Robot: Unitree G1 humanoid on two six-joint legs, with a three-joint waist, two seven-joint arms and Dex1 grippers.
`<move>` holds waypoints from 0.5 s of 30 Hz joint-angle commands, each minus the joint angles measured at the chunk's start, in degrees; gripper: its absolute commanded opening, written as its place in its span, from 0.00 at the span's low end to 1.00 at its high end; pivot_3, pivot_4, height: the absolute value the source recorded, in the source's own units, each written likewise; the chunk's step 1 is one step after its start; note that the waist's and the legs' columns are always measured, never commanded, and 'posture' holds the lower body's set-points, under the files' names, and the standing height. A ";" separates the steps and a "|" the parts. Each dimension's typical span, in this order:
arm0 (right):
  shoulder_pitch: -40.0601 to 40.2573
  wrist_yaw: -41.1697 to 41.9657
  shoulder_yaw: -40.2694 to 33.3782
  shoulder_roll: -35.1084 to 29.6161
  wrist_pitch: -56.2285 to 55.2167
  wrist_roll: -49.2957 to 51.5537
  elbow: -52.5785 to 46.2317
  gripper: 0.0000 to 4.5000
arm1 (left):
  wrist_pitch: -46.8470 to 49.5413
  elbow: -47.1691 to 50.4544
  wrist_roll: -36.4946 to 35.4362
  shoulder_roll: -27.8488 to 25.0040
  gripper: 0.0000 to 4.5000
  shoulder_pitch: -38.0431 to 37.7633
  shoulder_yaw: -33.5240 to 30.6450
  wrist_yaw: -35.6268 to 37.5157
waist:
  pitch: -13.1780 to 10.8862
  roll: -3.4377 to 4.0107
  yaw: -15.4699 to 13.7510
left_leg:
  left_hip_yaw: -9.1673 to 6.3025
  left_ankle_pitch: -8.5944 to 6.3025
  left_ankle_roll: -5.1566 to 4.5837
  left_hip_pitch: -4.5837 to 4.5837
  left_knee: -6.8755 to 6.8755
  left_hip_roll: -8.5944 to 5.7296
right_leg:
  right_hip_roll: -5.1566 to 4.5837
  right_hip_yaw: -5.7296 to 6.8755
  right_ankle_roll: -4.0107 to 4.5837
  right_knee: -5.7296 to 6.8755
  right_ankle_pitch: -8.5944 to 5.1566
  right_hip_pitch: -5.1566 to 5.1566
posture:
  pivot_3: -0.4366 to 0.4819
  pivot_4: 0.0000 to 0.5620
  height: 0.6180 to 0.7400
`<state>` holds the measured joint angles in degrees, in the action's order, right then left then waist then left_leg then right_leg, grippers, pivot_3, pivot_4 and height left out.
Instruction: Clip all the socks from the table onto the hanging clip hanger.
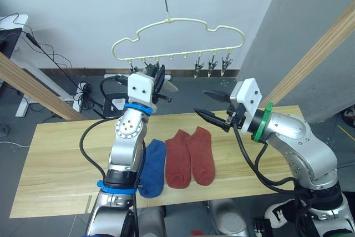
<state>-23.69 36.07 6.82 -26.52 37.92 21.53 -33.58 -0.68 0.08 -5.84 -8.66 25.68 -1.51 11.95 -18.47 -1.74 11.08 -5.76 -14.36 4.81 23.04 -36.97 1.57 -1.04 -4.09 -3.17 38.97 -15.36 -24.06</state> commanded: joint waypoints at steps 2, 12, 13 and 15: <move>0.01 -0.14 -0.93 -0.32 -1.35 0.68 -1.86 0.63 | -1.44 1.93 0.62 -0.25 0.06 1.08 0.08 0.01 | 0.00 0.00 0.00 | 0.00 0.00 0.00 0.00 0.00 0.00 | 0.00 0.00 0.00 0.01 0.00 0.00 | 0.13 0.52 1.00; 4.35 -4.30 3.11 -2.29 -0.08 -6.49 1.24 0.71 | -0.95 3.11 -0.51 -1.26 0.06 0.38 -0.31 1.98 | 0.01 -0.01 -0.06 | -0.01 0.00 0.00 0.00 0.00 0.00 | 0.00 0.01 0.00 0.00 0.00 0.01 | 0.14 0.53 1.00; 5.47 -5.74 3.95 -1.82 0.27 -7.76 2.12 0.76 | -0.76 3.31 -0.88 -1.47 0.06 0.26 -0.51 2.41 | 0.01 -0.01 -0.04 | -0.01 0.00 0.00 0.00 0.00 0.00 | 0.00 0.01 0.00 0.00 0.00 0.01 | 0.14 0.53 1.00; 7.70 -9.14 6.55 -0.21 -0.13 -11.12 4.43 0.92 | -0.36 3.75 -1.50 -2.15 0.06 0.10 -0.70 3.41 | 0.01 -0.01 -0.06 | 0.00 0.00 0.00 0.00 0.01 0.01 | 0.00 -0.01 0.00 0.02 0.00 -0.01 | 0.16 0.54 1.00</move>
<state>-16.98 29.70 11.50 -27.80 38.36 13.11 -29.41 -0.59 0.66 -6.38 -10.19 25.83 -1.82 14.46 -18.46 -1.76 11.02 -5.76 -14.36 4.81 23.04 -36.96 1.57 -1.04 -4.10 -3.17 38.99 -15.36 -24.06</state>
